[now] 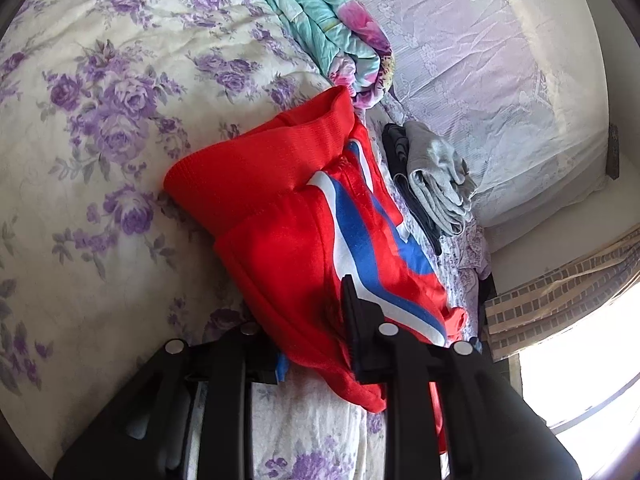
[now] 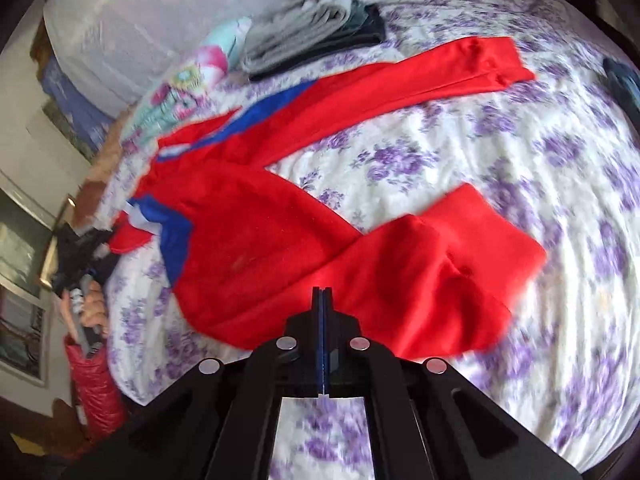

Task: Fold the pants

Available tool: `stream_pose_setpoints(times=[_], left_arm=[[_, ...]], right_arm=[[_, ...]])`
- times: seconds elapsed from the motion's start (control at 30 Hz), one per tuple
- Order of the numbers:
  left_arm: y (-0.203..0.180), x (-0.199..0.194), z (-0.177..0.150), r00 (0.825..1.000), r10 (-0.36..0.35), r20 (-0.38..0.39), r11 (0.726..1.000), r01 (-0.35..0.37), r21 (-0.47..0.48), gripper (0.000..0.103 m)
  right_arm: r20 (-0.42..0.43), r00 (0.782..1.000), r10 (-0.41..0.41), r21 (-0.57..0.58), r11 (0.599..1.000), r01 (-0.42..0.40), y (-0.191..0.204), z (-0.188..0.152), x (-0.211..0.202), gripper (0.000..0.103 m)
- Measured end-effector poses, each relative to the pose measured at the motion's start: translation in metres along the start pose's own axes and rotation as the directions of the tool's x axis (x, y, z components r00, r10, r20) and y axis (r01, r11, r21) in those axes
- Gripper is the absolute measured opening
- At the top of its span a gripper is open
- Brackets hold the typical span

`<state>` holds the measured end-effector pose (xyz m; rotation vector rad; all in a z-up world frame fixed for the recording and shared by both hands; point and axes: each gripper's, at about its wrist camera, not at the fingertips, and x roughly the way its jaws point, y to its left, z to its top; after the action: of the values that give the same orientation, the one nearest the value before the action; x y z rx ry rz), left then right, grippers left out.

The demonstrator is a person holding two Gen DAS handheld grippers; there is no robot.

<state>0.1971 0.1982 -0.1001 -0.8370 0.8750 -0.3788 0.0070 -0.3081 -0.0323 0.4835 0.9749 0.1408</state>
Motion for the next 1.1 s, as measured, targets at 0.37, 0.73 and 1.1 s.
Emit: stream_pose_setpoints(times=[0.37,0.73,1.1], left_arm=[[0.000,0.003,0.000,1.000,0.019,-0.001,1.000,-0.019,0.013,0.021],[-0.022,-0.034,-0.014,0.998,-0.027,-0.060,1.000,0.027,0.007,0.008],[0.002,-0.038,-0.074,0.976,-0.048,-0.212,0.999,0.046,-0.015,0.010]], right_arm=[[0.007,0.993,0.114,0.351,0.930,-0.109,-0.086,0.005,0.008,0.069],[0.397,0.889,0.230,-0.093,0.973,-0.211,-0.063,0.120,-0.059,0.019],[0.349,0.935,-0.062,0.265,0.964,-0.034,-0.206,0.049,-0.081,0.071]])
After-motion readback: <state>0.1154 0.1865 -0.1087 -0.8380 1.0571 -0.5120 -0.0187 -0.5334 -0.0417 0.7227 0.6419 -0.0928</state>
